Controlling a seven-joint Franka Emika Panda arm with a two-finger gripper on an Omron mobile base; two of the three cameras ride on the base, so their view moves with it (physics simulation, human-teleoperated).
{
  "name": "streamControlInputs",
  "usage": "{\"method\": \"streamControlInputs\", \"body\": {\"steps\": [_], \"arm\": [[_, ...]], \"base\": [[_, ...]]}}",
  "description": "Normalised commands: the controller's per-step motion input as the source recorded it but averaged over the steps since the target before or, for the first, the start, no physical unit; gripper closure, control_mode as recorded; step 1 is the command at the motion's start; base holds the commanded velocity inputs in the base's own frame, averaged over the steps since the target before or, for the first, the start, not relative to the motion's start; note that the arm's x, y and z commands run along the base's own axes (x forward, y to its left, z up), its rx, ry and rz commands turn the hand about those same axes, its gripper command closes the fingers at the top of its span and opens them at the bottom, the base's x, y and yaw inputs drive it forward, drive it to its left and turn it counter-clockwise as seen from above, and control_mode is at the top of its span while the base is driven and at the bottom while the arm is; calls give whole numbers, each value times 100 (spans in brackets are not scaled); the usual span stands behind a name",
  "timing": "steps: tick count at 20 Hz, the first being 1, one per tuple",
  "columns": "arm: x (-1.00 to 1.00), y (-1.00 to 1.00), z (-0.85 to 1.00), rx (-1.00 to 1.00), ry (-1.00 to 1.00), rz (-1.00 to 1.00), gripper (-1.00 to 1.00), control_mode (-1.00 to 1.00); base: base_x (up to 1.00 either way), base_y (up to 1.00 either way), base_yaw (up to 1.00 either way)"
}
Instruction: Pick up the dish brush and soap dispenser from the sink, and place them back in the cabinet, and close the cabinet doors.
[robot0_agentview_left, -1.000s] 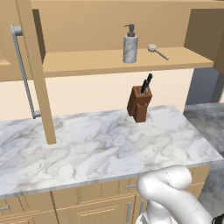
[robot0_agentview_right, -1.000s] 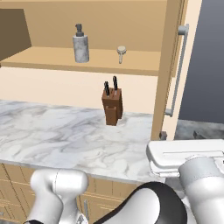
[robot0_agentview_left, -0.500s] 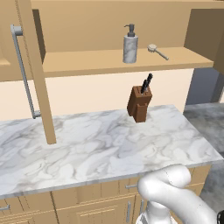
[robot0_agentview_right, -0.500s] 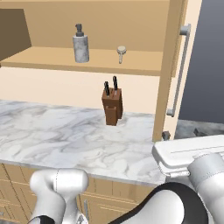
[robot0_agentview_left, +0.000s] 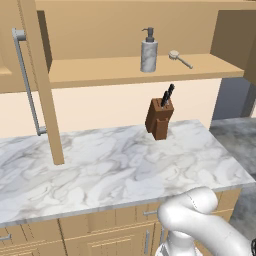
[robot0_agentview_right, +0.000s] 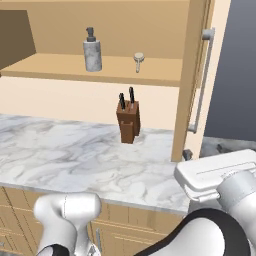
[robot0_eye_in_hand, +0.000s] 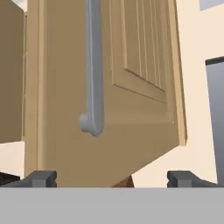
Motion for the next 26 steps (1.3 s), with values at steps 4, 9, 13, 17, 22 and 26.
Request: {"method": "streamControlInputs", "body": {"steps": [4,9,13,17,22,26], "arm": [[17,40,-12,0,0,7,-100,-100],[18,47,-9,0,0,6,-100,-100],[30,43,-3,0,0,4,-100,-100],[38,35,0,0,-1,2,-100,-100],[42,28,0,0,-1,1,-100,-100],[39,31,0,0,0,2,-100,-100]], "base": [[0,0,0],[0,0,0],[0,0,0],[0,0,0],[0,0,0],[0,0,0]]}}
